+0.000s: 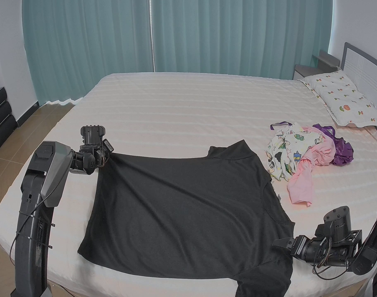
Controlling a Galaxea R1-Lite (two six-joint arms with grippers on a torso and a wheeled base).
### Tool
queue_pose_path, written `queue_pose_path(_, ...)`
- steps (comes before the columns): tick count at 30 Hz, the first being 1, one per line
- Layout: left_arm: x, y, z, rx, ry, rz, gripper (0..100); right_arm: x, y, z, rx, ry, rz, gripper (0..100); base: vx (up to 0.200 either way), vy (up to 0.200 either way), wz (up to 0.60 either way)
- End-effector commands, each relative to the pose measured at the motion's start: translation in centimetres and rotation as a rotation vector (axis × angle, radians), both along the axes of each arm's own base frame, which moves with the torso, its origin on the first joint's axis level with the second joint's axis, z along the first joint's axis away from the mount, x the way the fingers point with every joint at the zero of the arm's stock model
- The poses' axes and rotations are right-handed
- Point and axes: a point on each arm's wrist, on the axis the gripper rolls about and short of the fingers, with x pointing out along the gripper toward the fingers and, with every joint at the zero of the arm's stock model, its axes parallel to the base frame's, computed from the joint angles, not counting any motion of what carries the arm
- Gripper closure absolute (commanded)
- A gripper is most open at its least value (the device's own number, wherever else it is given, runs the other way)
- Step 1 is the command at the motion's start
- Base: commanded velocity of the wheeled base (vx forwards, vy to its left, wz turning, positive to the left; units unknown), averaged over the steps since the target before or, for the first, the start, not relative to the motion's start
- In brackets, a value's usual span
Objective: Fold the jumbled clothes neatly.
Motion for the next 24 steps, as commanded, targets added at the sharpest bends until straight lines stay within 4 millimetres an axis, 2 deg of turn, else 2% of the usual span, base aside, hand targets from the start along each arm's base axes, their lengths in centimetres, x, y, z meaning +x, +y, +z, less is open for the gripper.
queue_pose_path(1, 0.0, -0.2, 1.3, -0.07, -0.046, 0.017, 0, -0.4, -0.2, -0.1, -0.005, 0.01, 0.0, 0, 0.0, 0.0, 0.0)
queue_pose_path(2, -0.2, -0.2, 2.3, -0.08, -0.054, 0.02, 0, -0.4, -0.2, 0.0, -0.004, 0.005, -0.001, 0, 0.0, 0.0, 0.0)
queue_pose_path(4, -0.3, -0.2, 2.5, -0.082, -0.051, 0.021, 0, -0.4, -0.2, 0.1, -0.003, 0.004, -0.001, 0, 0.0, 0.0, 0.0)
queue_pose_path(5, -0.6, 0.1, 3.7, -0.102, -0.044, 0.008, 0, -0.4, -0.2, 0.1, -0.003, 0.004, -0.001, 0, 0.0, 0.0, 0.0)
queue_pose_path(6, -0.7, 0.1, 3.9, -0.108, -0.041, 0.006, 0, -0.4, -0.2, 0.1, -0.003, 0.004, -0.001, 0, 0.0, 0.0, 0.0)
queue_pose_path(8, -1.9, 0.9, 6.8, -0.211, -0.058, -0.017, 0, -0.4, -0.2, 0.0, -0.003, 0.006, -0.002, 0, 0.0, 0.0, 0.0)
queue_pose_path(12, -3.4, 1.6, 8.7, -0.286, -0.059, -0.048, 0, -0.4, -0.2, 0.1, -0.002, 0.004, -0.002, 0, 0.0, 0.0, 0.0)
queue_pose_path(18, -9.4, 3.2, 10.4, -0.382, 0.035, -0.122, 0, -0.4, -0.2, 0.1, -0.001, 0.005, -0.003, 0, 0.0, 0.0, 0.0)
queue_pose_path(19, -9.4, 3.2, 10.4, -0.382, 0.035, -0.122, 0, -0.4, -0.2, 0.1, -0.001, 0.005, -0.003, 0, 0.0, 0.0, 0.0)
queue_pose_path(21, -13.1, 3.0, 10.2, -0.425, 0.09, -0.168, 0, -0.4, -0.3, 0.1, -0.001, 0.004, -0.006, 0, 0.0, 0.0, 0.0)
queue_pose_path(23, -15.6, 2.7, 9.7, -0.442, 0.109, -0.189, 0, -0.4, -0.3, 0.1, -0.002, 0.003, -0.008, 0, 0.0, 0.0, 0.0)
queue_pose_path(24, -15.9, 2.7, 9.6, -0.443, 0.111, -0.19, 0, -0.4, -0.3, 0.1, -0.002, 0.003, -0.008, 0, -0.2, 0.0, 0.0)
